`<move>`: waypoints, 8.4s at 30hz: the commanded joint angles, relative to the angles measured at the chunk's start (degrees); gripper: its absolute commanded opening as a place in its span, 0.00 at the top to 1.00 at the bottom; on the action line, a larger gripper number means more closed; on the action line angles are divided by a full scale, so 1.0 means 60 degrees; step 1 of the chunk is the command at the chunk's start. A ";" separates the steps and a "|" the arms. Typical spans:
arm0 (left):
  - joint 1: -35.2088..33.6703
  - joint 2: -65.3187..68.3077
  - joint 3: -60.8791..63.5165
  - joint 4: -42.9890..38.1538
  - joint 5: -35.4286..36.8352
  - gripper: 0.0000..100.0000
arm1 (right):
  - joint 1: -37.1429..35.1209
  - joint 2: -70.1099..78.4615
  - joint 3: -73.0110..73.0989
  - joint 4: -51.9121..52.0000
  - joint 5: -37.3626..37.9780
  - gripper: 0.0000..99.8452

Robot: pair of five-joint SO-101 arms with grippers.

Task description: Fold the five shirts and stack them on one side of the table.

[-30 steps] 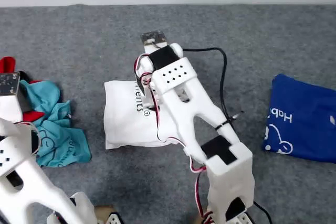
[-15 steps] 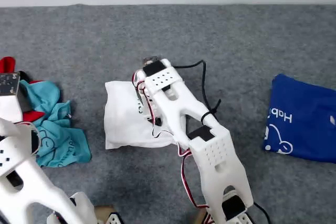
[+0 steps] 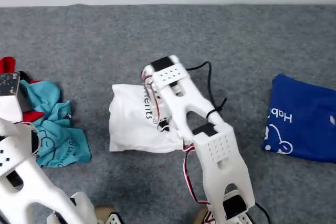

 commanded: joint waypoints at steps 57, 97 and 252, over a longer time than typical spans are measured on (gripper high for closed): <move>0.0015 -0.0205 0.0842 -0.0117 0.0059 0.99 | 0.3538 -0.1853 -0.2139 0.0447 -0.3429 0.59; 0.0000 -0.0205 0.0842 -0.0088 0.0059 0.99 | 0.3758 0.1429 -0.2725 0.0315 -0.1568 0.99; 0.2125 0.0000 0.5619 -0.5685 -0.2901 0.79 | 0.8139 -1.0117 0.6271 0.0447 0.4220 0.99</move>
